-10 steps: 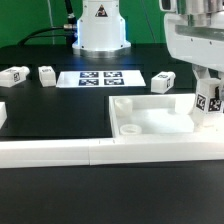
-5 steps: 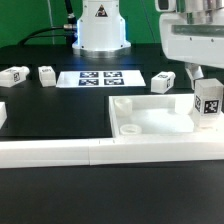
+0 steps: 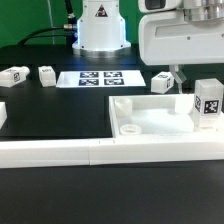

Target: Assemble square table

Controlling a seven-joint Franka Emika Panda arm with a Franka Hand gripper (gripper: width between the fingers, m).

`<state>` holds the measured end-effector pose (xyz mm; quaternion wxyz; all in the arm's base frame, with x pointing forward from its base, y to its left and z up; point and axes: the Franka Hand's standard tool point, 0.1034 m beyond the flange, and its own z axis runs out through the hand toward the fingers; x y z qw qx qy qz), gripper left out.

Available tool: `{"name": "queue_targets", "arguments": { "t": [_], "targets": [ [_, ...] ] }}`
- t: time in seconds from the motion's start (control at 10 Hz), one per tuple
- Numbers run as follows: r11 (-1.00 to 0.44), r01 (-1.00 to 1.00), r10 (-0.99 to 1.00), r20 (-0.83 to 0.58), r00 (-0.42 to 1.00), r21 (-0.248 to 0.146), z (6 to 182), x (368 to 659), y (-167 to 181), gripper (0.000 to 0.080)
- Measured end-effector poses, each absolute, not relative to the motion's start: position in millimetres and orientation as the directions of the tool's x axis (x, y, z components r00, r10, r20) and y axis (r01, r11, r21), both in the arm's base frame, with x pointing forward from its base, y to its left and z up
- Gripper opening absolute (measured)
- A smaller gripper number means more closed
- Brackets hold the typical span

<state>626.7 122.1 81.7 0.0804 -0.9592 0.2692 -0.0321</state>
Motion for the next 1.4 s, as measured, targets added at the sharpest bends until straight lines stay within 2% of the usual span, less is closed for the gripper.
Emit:
{"name": "queue_targets", "arguments": {
  "t": [0.3, 0.4, 0.5, 0.6, 0.7, 0.8, 0.9, 1.0, 1.1, 1.3, 1.4],
  "targets": [
    [-0.986, -0.128, -0.137, 0.083, 0.987, -0.104, 80.8, 632.1, 123.5, 0.0649],
    [-0.994, -0.058, -0.067, 0.097, 0.993, -0.097, 81.1, 633.6, 119.7, 0.0649],
    [-0.993, -0.066, -0.076, 0.096, 0.993, -0.099, 81.1, 633.7, 119.3, 0.0649],
    [-0.991, -0.086, -0.095, 0.093, 0.991, -0.103, 81.1, 633.6, 120.2, 0.0559],
    [-0.991, -0.089, -0.099, 0.093, 0.991, -0.104, 81.1, 633.6, 120.2, 0.0559],
    [-0.984, -0.137, -0.147, 0.087, 0.985, -0.112, 81.1, 633.4, 121.0, 0.0354],
    [-0.966, -0.23, -0.239, 0.077, 0.968, -0.119, 81.0, 633.8, 118.5, 0.0354],
    [-0.952, -0.282, -0.291, 0.07, 0.954, -0.121, 80.4, 633.7, 116.9, 0.0298],
    [-0.938, -0.325, -0.335, 0.065, 0.94, -0.123, 80.2, 633.6, 116.1, 0.0298],
    [-0.821, -0.552, -0.564, 0.049, 0.825, -0.147, 79.3, 631.7, 113.8, 0.0298],
    [-0.696, -0.702, -0.711, 0.015, 0.703, -0.152, 78.9, 630.4, 112.9, 0.0298]
  ]
}}
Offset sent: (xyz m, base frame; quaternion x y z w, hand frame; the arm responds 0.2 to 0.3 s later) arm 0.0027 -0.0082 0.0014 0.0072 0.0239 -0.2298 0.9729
